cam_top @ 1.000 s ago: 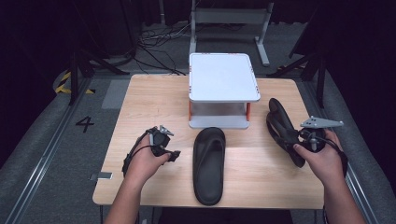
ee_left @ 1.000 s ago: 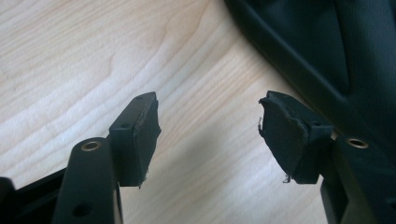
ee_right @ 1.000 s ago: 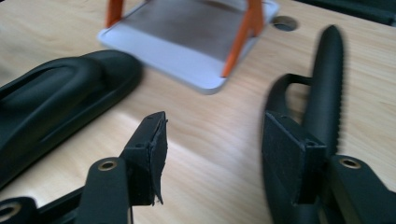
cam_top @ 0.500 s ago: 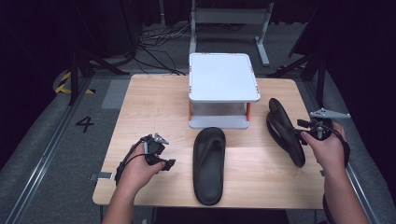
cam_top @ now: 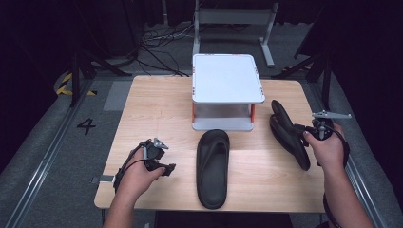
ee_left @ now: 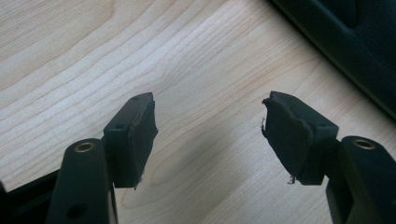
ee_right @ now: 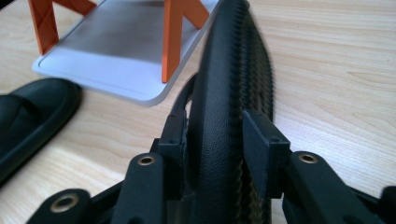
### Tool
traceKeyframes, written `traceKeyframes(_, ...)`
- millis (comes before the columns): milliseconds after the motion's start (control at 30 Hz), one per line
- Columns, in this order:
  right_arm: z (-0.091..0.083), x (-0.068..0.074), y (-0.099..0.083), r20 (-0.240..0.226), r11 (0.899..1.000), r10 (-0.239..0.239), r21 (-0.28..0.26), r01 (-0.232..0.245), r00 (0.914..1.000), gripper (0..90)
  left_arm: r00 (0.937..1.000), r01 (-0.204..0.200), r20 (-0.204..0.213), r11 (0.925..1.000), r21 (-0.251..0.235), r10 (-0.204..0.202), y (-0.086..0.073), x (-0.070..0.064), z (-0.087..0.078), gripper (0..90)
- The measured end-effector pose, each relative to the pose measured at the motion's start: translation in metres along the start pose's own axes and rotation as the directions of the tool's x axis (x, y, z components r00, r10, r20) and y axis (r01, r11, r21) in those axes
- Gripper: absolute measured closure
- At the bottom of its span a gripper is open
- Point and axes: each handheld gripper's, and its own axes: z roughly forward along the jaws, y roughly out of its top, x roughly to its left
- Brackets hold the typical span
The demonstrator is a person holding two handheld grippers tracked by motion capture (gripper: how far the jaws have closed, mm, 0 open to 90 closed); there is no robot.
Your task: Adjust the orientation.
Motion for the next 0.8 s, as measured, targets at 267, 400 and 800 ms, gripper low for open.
traceKeyframes(267,-0.014,0.015,0.002,-0.038,0.999,-0.029,0.026,0.030,0.9989,64.4,0.9998,-0.018,0.003,0.9998,-0.007,0.018,0.006,0.001,0.001,34.7)
traceKeyframes(400,-0.027,0.038,0.005,-0.110,0.997,-0.058,0.042,0.063,0.9922,64.5,0.9996,-0.025,0.012,0.9997,-0.005,0.025,0.011,0.000,0.005,34.7)
traceKeyframes(800,-0.024,0.084,-0.013,-0.350,0.982,-0.062,0.144,0.119,0.9345,64.0,0.9958,-0.082,0.040,0.9966,-0.013,0.082,0.032,-0.006,0.014,34.7)
